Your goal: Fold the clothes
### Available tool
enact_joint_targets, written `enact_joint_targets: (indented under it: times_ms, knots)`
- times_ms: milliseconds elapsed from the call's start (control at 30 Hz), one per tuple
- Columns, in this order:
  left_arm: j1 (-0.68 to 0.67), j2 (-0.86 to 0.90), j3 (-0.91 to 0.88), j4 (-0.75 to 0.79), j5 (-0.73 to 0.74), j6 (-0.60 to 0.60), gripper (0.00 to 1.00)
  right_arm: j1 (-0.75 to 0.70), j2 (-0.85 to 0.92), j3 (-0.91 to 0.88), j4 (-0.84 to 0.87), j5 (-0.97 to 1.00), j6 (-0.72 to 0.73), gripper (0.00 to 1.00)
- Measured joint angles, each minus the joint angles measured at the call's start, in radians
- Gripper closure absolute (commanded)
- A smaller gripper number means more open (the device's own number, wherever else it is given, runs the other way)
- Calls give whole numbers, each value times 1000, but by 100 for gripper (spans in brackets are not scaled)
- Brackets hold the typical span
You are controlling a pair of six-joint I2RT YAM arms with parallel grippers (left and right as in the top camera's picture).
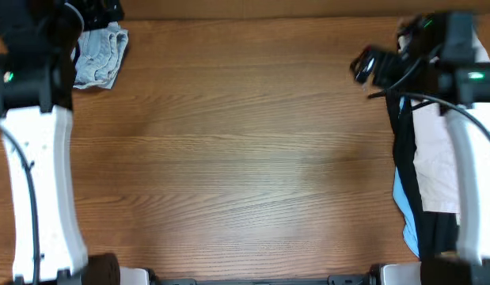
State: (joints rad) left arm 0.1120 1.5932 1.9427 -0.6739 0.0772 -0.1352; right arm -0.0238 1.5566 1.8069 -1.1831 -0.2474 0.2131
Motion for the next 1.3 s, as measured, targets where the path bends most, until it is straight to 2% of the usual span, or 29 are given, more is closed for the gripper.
enact_joint_targets:
  times_ms: [67, 167, 300, 400, 700, 800, 1067, 1233, 1300]
  knots:
    - [0, -24, 2, -4, 6, 0, 0, 0, -29, 145, -69, 0, -8, 0]
    - [0, -29, 2, -8, 11, 0, 0, 0, -93, 353, -69, -2, -15, 0]
    - [0, -14, 1, -21, 17, 0, 0, 0, -184, 492, -62, -7, -20, 0]
    - [0, -12, 1, -63, 17, 0, 0, 0, -256, 523, -67, -9, -24, 0]
    - [0, -11, 0, -262, 17, 0, 0, 0, -260, 519, -140, -10, -27, 0]
    - [0, -11, 0, -321, 18, 0, 0, 0, -257, 511, -116, 1, -27, 0]
    - [0, -11, 0, -405, 18, 0, 0, 0, -297, 427, 203, 95, -29, 0]
    - [0, -11, 0, -406, 17, 0, 0, 0, -405, 182, 394, 109, -31, 0]
    - [0, -11, 0, -407, 17, 0, 0, 0, -463, 27, 483, 105, -29, 0]
